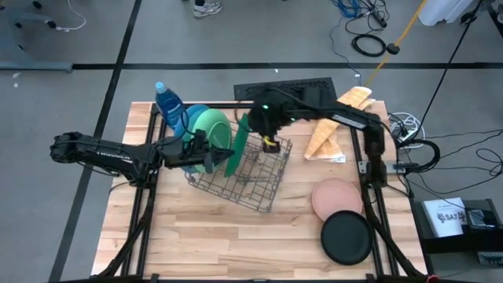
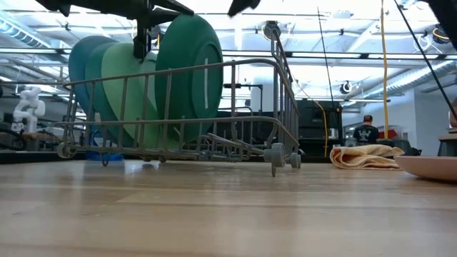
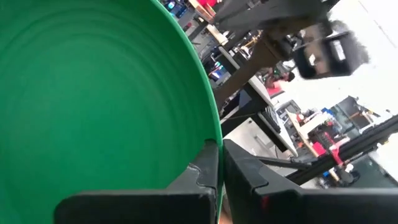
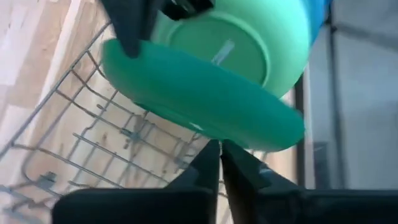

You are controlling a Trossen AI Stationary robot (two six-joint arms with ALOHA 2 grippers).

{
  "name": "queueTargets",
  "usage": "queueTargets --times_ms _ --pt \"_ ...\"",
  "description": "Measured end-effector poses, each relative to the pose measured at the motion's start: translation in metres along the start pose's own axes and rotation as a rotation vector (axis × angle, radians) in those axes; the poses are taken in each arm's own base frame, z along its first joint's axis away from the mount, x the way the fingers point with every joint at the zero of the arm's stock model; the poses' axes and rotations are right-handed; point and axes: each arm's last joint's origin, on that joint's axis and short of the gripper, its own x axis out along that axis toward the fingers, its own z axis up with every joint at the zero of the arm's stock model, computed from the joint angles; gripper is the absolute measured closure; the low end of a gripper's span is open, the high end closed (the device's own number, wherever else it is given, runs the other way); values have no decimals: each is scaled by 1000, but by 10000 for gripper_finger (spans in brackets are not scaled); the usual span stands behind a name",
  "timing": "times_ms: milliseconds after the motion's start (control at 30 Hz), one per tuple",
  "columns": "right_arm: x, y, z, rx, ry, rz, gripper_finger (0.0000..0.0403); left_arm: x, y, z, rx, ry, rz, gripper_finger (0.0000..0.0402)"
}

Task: Sort dishes
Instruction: Put the green plate into the dish rack

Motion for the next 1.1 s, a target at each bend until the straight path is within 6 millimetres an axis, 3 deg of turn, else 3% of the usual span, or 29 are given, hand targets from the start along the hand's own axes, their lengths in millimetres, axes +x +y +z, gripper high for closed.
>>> queueTargets --times_ms 133,300,500,767,1100 --pt "29 -12 -7 119 76 64 401 0 0 0 -15 -7 1 388" --pt "62 -6 -8 148 133 128 402 0 0 0 -27 -6 2 385" --pt "90 7 -4 141 156 170 402 0 0 0 -32 -2 3 334" --pt "96 10 2 125 101 162 403 0 -1 0 -39 -3 -2 261" --pt "97 8 4 114 84 151 403 -10 -7 4 22 -47 -11 223"
